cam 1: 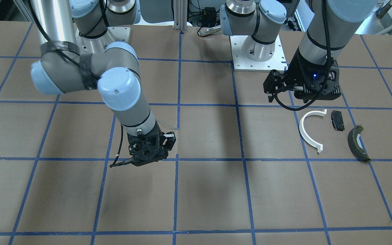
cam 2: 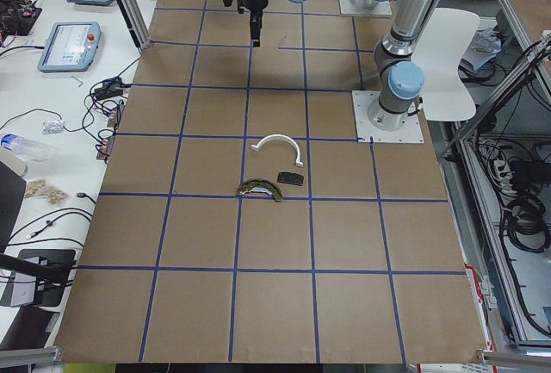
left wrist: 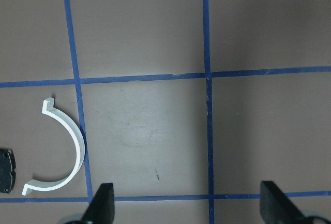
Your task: Place bearing gear from tray to pile
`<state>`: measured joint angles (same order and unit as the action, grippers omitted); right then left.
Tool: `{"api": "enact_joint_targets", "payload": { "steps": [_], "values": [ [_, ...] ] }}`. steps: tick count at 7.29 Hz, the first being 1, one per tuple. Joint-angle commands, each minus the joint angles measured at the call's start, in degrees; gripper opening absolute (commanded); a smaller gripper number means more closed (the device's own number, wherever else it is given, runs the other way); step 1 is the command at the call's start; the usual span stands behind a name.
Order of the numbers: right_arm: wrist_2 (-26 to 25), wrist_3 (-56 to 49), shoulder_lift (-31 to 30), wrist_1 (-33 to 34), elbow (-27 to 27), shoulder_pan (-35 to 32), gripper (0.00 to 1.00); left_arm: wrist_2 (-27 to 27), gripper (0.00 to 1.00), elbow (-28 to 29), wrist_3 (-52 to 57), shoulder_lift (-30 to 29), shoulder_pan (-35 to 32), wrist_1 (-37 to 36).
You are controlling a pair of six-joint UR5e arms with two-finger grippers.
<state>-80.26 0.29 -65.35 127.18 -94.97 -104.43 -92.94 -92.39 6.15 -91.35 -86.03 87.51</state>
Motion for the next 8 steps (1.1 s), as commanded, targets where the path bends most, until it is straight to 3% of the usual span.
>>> {"api": "enact_joint_targets", "payload": {
  "steps": [1, 2, 3, 5, 7, 8],
  "values": [
    [0.54, 1.82, 4.95, 1.85, -0.31, -2.44, 0.12, -0.05, 1.00, -0.07, 0.00, 0.11, 0.08, 0.03],
    [0.45, 1.30, 5.05, 1.76, -0.31, -2.44, 0.49, 0.04, 1.00, -0.07, 0.00, 0.03, 0.08, -0.05],
    [0.19, 1.21, 4.88, 1.85, -0.22, -2.44, 0.99, 0.04, 1.00, -0.07, 0.00, 0.03, 0.08, -0.05],
    [-0.43, 0.68, 2.52, -0.16, 0.83, -0.96, 1.00, 0.12, 1.00, 0.02, -0.18, -0.67, 0.16, -1.88],
    [-0.52, -3.77, -3.53, -13.03, 2.76, 6.74, 1.00, 0.04, 1.00, 0.37, -0.18, -2.07, -0.10, -3.39],
    [-0.69, -5.81, -6.95, -14.92, 2.86, 11.48, 1.00, 0.21, 1.00, 0.89, -0.87, -2.34, -0.71, -3.39]
  ]
}}
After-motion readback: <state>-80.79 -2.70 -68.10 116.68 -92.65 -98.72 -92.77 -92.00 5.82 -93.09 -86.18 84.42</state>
